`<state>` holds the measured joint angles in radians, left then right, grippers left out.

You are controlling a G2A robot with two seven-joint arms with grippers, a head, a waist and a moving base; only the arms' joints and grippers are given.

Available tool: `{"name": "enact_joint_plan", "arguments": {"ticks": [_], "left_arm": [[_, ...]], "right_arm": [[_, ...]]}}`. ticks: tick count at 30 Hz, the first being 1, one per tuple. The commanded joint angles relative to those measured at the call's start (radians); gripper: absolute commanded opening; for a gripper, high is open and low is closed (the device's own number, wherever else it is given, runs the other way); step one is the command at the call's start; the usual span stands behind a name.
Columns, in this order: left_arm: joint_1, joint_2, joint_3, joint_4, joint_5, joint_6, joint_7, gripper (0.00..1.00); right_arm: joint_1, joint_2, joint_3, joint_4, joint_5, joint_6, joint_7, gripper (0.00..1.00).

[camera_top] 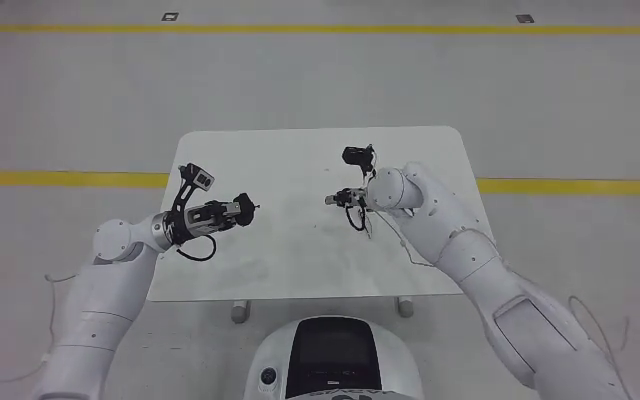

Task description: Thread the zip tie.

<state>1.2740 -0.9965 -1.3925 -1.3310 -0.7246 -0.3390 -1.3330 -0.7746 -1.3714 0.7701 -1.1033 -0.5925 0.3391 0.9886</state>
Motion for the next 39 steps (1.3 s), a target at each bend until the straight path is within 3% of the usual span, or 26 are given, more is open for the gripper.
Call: {"name": "enact_joint_plan", "arguments": {"ticks": [1,6,12,18,29,30,31,34,39], "left_arm": [[0.0,0.0,0.0,0.0,0.0,0.0,0.0,0.0],[0.0,0.0,0.0,0.0,0.0,0.0,0.0,0.0],[0.0,0.0,0.0,0.0,0.0,0.0,0.0,0.0],[0.0,0.0,0.0,0.0,0.0,0.0,0.0,0.0],[0.0,0.0,0.0,0.0,0.0,0.0,0.0,0.0],[0.0,0.0,0.0,0.0,0.0,0.0,0.0,0.0],[0.0,0.0,0.0,0.0,0.0,0.0,0.0,0.0],[0.0,0.0,0.0,0.0,0.0,0.0,0.0,0.0],[0.0,0.0,0.0,0.0,0.0,0.0,0.0,0.0]], "right_arm": [[0.018,-0.004,-0.013,0.006,-0.016,0.001,0.046,1.0],[0.069,-0.028,-0.056,0.078,-0.042,0.001,0.108,1.0],[0.059,-0.028,-0.054,0.083,-0.041,-0.005,0.092,1.0],[0.07,-0.045,-0.082,0.148,-0.046,-0.04,0.102,1.0],[0.063,-0.046,-0.089,0.163,-0.081,-0.041,0.092,0.99],[0.065,-0.048,-0.09,0.168,-0.082,-0.039,0.094,0.66],[0.069,-0.05,-0.092,0.175,-0.085,-0.035,0.096,0.54],[0.074,-0.056,-0.094,0.188,-0.09,-0.03,0.091,0.4],[0.078,-0.062,-0.092,0.207,-0.092,-0.039,0.085,0.28]]}}
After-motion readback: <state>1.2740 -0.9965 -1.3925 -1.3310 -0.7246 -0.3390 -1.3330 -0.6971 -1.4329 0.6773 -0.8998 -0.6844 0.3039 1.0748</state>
